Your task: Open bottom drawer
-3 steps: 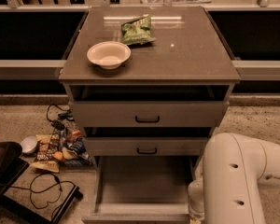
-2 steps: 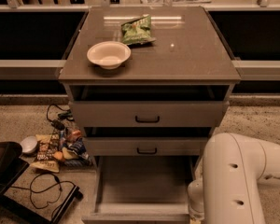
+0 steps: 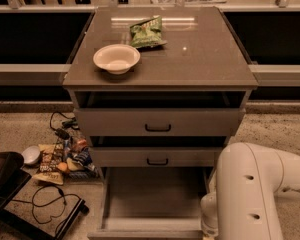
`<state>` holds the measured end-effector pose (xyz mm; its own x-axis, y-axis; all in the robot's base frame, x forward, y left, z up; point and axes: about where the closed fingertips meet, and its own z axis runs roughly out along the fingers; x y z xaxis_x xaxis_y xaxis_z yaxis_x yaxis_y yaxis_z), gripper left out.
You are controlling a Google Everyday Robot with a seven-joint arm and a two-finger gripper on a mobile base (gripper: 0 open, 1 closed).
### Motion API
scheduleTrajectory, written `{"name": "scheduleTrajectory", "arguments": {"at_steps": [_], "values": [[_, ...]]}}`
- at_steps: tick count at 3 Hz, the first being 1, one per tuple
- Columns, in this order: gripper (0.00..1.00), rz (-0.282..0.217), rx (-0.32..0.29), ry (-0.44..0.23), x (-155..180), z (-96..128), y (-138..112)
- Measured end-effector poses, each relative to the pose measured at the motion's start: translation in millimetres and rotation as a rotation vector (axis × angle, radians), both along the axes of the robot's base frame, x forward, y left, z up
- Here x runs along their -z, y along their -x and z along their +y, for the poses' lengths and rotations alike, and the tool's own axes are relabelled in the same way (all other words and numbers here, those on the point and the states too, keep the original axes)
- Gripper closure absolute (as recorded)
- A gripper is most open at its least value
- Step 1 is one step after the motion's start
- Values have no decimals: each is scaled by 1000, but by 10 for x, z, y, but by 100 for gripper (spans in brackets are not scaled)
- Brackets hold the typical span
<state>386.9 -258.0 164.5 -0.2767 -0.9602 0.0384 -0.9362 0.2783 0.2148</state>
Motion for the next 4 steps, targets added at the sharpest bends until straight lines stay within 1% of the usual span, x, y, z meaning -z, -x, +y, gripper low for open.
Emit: {"name": "scheduleTrajectory", "arguments": {"at_steps": [1,2,3,4], "values": [[0,3,0,0,10,0,18],[0,14,6,-4,41,-23,98],[19,73,33,-18,65,-82,387],[42,73,33,-18,65,-72,369]]}}
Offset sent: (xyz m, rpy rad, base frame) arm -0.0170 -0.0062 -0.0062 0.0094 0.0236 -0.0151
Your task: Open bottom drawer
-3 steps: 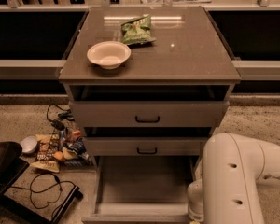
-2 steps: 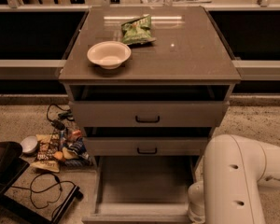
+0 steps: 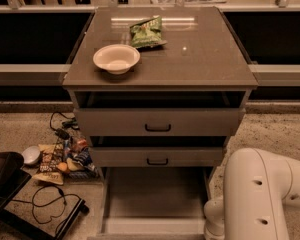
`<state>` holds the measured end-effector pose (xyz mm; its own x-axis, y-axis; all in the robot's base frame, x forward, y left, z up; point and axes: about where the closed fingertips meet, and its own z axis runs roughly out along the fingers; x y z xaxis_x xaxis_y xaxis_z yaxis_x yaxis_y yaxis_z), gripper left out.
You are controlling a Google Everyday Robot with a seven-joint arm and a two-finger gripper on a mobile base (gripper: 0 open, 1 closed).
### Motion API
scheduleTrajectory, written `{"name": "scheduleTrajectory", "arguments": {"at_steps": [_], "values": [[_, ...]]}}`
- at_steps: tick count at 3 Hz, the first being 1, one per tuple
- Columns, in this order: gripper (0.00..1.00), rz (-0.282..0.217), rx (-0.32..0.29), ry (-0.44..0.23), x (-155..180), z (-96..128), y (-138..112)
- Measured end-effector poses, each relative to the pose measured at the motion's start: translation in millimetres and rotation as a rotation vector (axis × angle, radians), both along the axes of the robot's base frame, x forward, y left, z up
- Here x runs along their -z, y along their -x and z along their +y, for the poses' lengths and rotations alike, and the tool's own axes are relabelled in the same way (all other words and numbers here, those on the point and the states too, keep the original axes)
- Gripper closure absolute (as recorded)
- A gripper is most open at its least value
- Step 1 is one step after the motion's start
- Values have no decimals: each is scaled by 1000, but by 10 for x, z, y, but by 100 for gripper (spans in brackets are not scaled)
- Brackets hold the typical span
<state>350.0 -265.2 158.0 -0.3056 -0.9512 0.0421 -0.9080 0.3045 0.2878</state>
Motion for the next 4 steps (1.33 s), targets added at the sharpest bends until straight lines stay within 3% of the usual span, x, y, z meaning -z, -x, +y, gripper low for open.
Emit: {"name": "scheduleTrajectory", "arguments": {"at_steps": [2,3,4], "values": [[89,11,3,3,-29,-1,67],[100,12,3,3,-28,-1,68],[73,16,3,3,-15,1,97]]}}
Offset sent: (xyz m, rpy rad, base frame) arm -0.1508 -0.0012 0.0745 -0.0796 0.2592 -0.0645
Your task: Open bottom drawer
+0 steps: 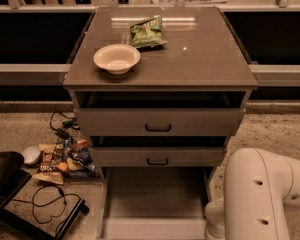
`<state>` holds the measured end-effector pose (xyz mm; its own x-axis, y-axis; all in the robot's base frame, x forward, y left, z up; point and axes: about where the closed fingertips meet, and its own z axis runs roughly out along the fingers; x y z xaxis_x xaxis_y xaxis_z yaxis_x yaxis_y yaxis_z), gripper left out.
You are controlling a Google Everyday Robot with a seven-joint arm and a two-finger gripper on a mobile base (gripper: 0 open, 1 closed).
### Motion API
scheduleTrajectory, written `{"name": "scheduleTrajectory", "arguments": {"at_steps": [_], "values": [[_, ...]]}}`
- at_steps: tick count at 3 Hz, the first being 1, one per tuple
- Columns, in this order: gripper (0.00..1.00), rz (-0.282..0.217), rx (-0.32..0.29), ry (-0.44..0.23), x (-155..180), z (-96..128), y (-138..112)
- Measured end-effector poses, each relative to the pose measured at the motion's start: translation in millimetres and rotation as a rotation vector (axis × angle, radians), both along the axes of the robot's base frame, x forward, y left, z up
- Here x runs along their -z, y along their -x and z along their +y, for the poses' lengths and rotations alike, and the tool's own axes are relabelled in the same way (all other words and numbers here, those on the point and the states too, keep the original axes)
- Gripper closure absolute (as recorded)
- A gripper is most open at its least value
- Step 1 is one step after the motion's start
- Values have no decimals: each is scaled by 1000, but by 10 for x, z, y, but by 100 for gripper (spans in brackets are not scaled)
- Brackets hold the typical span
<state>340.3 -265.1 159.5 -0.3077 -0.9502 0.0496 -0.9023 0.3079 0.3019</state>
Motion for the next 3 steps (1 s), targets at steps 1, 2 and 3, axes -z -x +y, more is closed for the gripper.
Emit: {"name": "scheduleTrajectory", "arguments": {"at_steps": [1,2,3], "values": [[50,3,0,0,8,1,17],[27,3,0,0,8,1,17],[4,3,0,0,8,1,17]]}}
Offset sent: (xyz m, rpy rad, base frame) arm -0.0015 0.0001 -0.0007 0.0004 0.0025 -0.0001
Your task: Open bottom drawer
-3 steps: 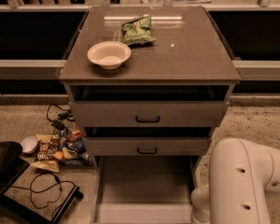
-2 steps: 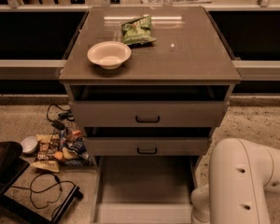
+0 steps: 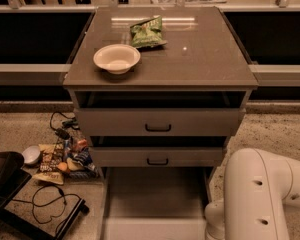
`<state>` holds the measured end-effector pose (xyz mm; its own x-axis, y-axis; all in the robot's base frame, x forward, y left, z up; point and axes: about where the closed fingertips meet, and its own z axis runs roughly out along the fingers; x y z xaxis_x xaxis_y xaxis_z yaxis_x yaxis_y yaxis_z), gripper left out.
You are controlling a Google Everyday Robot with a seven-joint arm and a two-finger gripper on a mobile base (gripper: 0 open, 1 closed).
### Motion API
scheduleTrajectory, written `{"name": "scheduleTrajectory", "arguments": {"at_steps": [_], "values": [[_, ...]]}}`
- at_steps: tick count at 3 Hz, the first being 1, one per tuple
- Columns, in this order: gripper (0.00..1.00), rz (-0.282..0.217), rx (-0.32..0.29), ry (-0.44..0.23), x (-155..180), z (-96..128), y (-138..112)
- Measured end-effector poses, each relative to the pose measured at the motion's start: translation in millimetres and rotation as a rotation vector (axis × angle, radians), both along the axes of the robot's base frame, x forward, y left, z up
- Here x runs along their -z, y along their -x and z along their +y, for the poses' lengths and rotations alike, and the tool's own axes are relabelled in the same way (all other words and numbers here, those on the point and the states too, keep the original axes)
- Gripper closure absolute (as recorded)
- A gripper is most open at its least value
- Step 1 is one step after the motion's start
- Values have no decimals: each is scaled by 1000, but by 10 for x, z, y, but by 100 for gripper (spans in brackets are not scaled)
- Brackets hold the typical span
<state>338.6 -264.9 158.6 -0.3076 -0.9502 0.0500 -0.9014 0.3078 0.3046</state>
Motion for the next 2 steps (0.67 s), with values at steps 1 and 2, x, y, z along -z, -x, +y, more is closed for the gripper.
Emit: {"name": "scheduleTrajectory", "arguments": {"at_steps": [1,2], "values": [[0,1,0,0,3,1,9],[0,-27,-38,-22,-167,24,34]]}}
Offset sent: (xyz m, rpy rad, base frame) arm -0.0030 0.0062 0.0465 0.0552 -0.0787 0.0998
